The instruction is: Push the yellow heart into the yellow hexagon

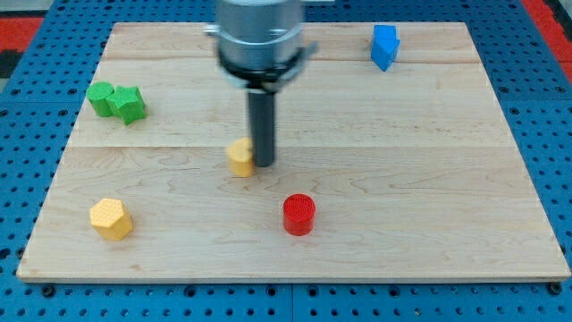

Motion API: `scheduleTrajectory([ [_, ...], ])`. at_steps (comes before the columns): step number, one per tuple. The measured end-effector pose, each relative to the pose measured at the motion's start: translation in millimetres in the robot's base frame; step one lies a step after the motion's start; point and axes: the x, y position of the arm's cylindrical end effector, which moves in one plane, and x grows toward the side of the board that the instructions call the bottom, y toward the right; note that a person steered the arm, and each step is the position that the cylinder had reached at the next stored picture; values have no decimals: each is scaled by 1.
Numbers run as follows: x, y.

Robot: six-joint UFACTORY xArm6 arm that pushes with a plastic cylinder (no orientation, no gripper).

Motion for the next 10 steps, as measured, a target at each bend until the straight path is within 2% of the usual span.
scheduleTrajectory([
  [1, -11, 8],
  [2, 4, -72],
  [3, 3, -88],
  [4, -16, -76],
  [5, -15, -144],
  [6, -25, -145],
  [7, 3, -165],
  [8, 54, -152],
  [9, 37, -150],
  [10, 32, -63],
])
